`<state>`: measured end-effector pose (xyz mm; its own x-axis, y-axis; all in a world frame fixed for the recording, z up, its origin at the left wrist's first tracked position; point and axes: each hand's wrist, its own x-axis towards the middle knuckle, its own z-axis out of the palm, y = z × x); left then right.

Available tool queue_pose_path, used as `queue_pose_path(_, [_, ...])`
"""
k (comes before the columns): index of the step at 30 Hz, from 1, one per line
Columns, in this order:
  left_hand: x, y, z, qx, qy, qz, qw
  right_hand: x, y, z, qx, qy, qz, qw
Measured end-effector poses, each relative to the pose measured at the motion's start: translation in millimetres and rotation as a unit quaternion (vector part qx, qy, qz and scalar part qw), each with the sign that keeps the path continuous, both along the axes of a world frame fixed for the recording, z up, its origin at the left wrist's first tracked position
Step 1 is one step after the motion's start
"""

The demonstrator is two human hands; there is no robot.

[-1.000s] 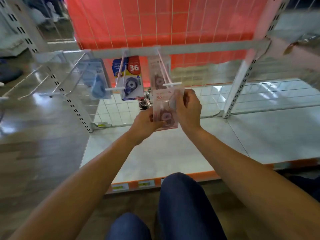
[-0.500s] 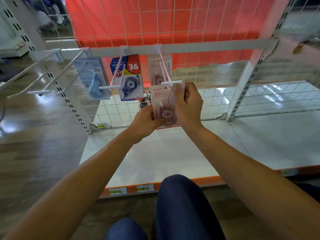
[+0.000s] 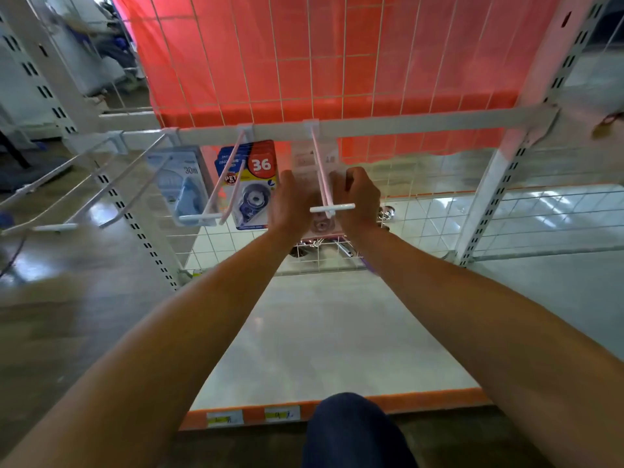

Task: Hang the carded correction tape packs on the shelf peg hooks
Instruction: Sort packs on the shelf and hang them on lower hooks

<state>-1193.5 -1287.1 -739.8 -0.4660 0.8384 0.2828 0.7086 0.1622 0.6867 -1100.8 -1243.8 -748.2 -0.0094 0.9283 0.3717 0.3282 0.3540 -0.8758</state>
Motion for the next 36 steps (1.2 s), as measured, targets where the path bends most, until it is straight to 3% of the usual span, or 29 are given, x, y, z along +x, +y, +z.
queue_pose_path(9, [-7,36,24,-0.009,-0.050,0.102,0.993,-23,46,10,-0.054,-0.084,-0.027,0.995])
queue_pose_path(16, [-6,22,17,-0.021,-0.016,0.076,0.997,-19,45,1,-0.069,-0.106,-0.038,0.991])
queue_pose_path(19, [4,6,9,-0.029,-0.007,0.064,0.997,-8,19,-8,-0.082,-0.161,-0.019,0.983])
queue_pose_path(23, [21,-26,2,-0.119,-0.027,0.053,0.991,9,-25,-17,-0.085,-0.320,0.016,0.943])
queue_pose_path(25, [26,-46,8,-0.179,-0.015,0.037,0.983,16,-48,-14,-0.106,-0.359,0.026,0.927])
queue_pose_path(31, [31,-115,56,-0.325,-0.013,-0.034,0.945,35,-131,43,-0.207,-0.395,0.052,0.893])
queue_pose_path(36, [39,-166,130,-0.370,-0.027,-0.051,0.927,44,-191,116,-0.228,-0.389,0.091,0.888])
